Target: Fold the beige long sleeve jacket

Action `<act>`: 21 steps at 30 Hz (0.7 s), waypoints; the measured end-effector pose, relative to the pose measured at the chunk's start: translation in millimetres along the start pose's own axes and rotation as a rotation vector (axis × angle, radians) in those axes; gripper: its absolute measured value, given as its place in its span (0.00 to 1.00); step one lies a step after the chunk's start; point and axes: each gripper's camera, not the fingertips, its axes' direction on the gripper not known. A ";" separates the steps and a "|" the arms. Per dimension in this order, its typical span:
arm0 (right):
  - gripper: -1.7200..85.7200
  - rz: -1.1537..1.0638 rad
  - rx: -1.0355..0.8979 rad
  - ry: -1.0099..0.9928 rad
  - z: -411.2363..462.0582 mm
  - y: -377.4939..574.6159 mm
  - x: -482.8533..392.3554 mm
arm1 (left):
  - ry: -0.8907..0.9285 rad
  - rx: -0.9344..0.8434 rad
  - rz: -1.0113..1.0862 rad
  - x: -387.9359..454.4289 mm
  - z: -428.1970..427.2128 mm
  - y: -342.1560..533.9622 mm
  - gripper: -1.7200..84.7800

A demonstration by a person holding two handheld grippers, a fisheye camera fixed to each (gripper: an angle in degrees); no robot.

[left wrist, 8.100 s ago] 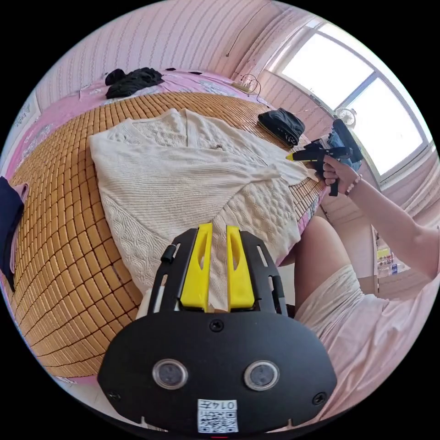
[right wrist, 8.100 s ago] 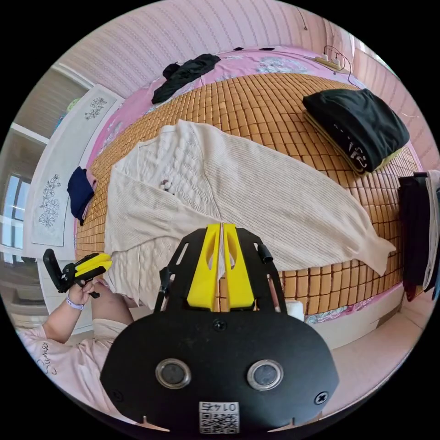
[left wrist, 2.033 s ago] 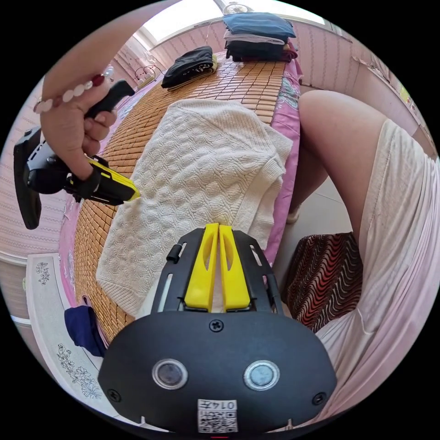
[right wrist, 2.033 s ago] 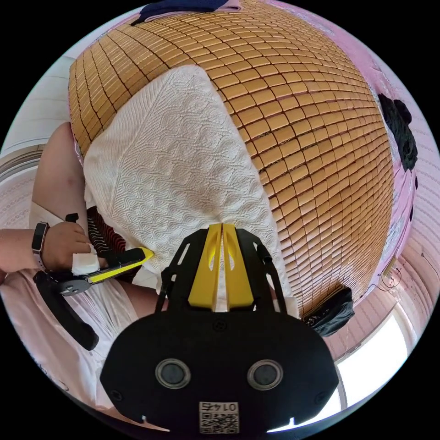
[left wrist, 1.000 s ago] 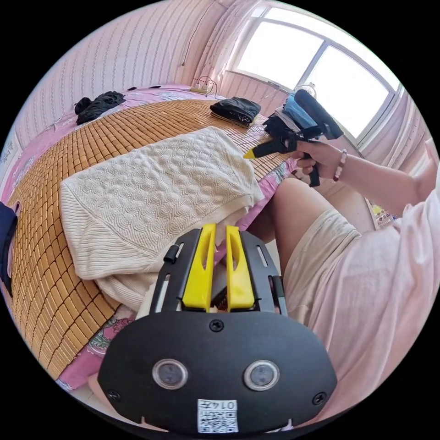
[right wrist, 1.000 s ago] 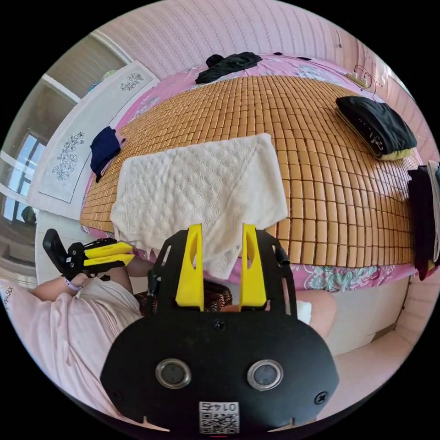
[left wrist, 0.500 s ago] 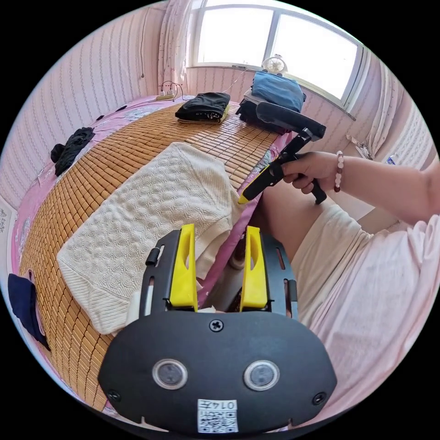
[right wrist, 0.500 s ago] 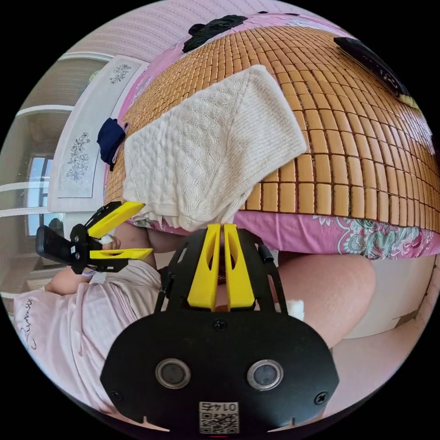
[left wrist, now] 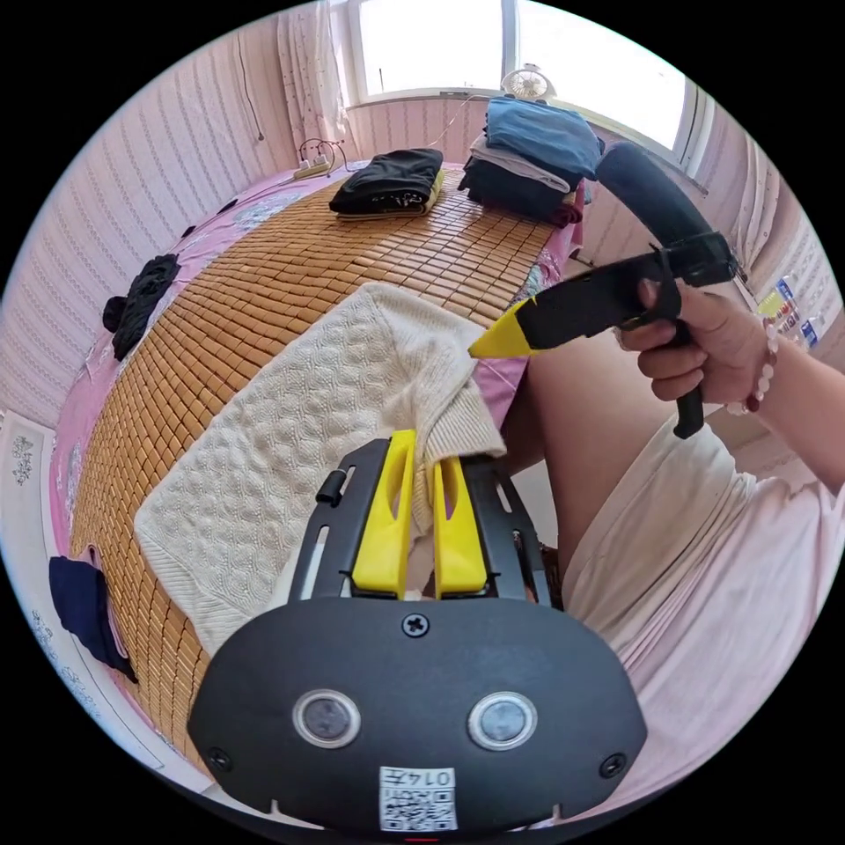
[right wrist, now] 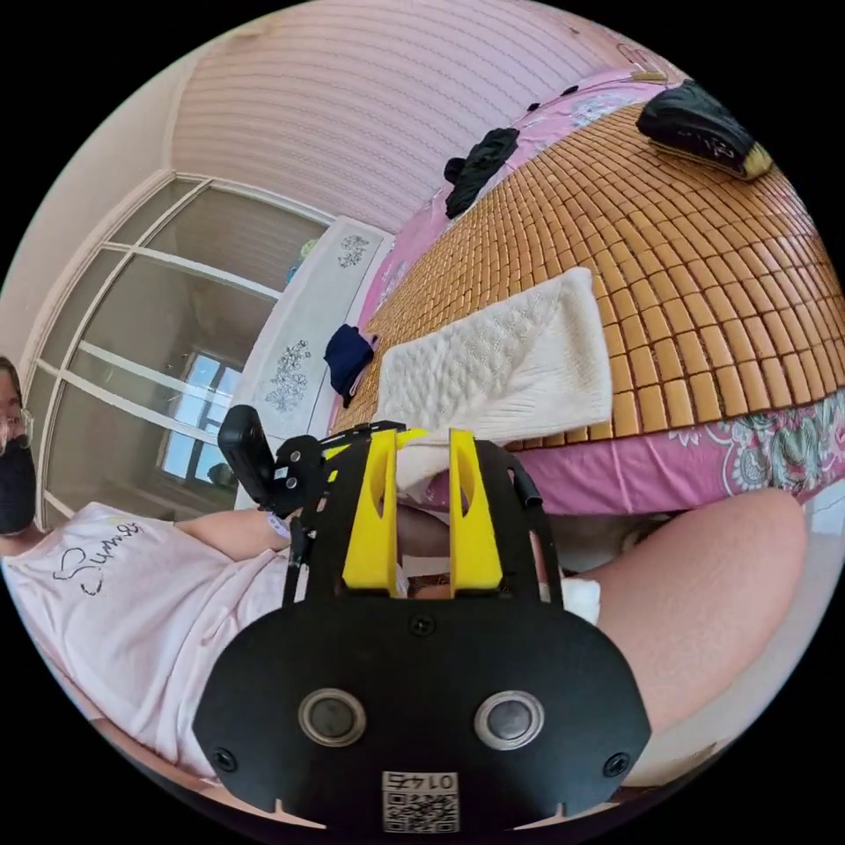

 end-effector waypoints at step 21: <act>0.06 0.129 0.227 -0.196 -32.8 18.8 -1.0 | 0.262 0.150 -0.129 -53.9 -98.3 36.8 0.05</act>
